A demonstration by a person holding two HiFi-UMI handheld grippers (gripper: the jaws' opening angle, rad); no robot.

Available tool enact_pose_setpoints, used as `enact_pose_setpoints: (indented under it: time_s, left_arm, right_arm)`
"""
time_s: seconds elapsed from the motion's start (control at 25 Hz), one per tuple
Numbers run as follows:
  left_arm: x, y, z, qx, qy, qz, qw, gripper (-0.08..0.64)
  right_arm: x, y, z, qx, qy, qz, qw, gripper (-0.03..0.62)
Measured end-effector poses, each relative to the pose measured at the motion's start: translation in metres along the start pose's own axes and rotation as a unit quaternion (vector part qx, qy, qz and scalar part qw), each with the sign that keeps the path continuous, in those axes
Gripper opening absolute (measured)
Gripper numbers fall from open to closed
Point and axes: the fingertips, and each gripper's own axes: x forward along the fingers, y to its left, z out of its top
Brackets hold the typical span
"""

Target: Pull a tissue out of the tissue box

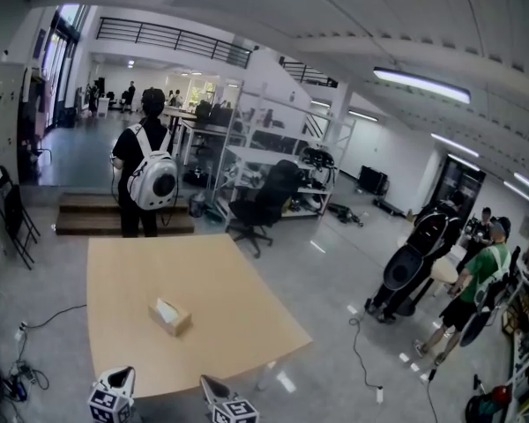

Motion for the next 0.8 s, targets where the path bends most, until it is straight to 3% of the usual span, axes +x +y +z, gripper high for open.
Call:
enact_pose_setpoints:
  time_s: [0.8]
  left_arm:
    - [0.111,0.078,0.036,-0.017,-0.012,-0.008,0.9998,0.008]
  right_arm:
    - [0.111,-0.047,0.051,-0.036,0.012,-0.012,0.999,0.011]
